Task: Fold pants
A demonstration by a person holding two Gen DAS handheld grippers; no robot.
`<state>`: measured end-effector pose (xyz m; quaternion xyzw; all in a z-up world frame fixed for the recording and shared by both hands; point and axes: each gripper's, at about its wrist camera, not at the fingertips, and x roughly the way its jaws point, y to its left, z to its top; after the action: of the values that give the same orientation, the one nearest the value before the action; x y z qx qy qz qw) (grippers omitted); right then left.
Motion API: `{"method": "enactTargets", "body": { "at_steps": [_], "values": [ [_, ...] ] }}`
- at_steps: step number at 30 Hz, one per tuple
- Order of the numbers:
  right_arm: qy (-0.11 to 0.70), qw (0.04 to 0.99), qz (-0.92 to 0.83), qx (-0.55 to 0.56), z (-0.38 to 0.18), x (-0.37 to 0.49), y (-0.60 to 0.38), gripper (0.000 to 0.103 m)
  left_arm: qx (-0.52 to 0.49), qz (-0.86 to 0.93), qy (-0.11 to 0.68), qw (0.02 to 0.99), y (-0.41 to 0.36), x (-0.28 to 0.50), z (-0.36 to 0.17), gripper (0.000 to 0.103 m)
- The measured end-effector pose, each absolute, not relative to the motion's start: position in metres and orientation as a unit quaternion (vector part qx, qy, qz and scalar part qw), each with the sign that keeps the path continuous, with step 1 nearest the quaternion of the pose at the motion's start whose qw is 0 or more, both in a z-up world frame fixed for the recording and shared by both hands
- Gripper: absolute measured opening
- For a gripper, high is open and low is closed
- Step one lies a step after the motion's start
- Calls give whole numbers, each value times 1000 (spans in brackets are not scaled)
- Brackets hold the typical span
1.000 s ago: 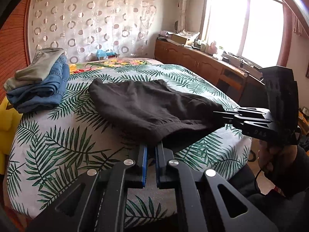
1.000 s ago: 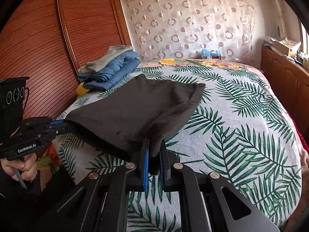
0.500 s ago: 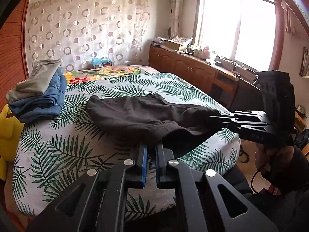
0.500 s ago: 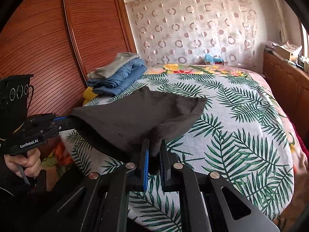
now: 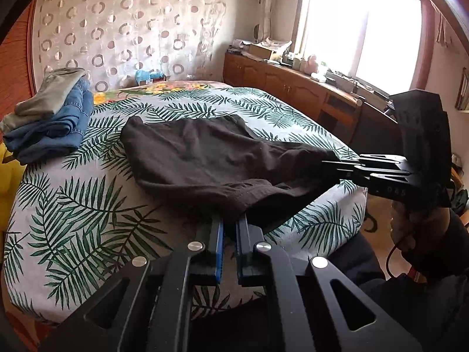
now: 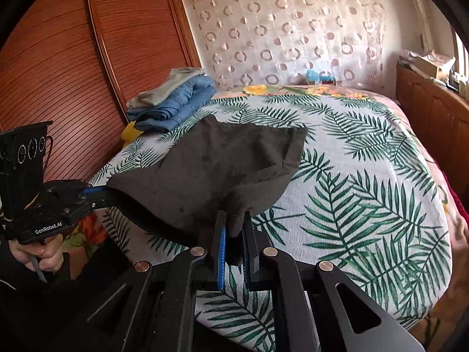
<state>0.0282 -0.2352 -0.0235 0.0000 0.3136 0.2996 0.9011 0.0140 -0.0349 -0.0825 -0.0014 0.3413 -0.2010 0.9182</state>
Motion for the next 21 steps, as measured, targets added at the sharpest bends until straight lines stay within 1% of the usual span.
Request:
{"method": "enactTargets", "body": {
  "at_steps": [11,17,21],
  "values": [
    [296,905,306,-5,-10,18,-239,9,4,-207,322,924,-35,4,-63,7],
    [279,906,317,-5,4,6,-245,9,10,-216,301,929,-37,-7,-44,7],
    [271,908,319,-3,7,9,-245,9,7,-208,305,929,-36,3,-48,7]
  ]
}}
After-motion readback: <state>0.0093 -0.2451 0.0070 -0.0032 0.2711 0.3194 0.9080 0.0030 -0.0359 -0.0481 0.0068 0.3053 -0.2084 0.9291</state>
